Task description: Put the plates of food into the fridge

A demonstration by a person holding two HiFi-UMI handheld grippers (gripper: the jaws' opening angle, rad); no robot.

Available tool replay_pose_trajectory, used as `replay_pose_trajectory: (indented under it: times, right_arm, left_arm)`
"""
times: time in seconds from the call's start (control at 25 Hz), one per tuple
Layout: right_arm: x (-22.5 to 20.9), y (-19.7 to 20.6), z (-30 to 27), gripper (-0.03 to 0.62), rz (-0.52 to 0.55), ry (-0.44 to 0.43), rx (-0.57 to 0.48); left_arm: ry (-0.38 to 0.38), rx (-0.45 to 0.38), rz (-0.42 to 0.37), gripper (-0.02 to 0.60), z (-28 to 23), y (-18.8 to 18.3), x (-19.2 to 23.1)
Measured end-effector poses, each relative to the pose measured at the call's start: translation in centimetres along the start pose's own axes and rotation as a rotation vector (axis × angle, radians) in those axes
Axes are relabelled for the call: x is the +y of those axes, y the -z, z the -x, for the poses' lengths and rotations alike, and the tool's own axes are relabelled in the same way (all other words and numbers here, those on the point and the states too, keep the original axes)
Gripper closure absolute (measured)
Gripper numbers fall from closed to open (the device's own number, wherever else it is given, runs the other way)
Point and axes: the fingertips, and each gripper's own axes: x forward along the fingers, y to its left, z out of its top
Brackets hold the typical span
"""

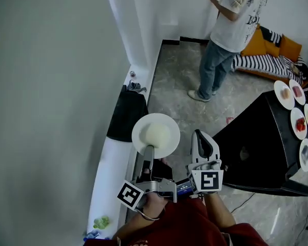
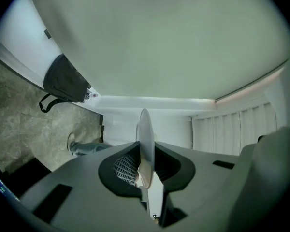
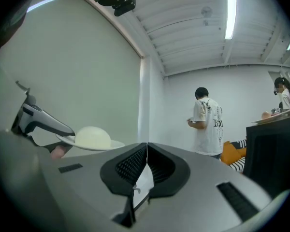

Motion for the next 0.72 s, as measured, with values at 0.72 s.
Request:
replay_pose_trajectory:
  times: [0.72]
  right_arm:
    - [-11.4,1.5,4.5,0.582,-0.011,0.357,0.029]
  left_arm:
    - [-0.032,0.360,0.025,0.519,-6.7,10.6,1.7]
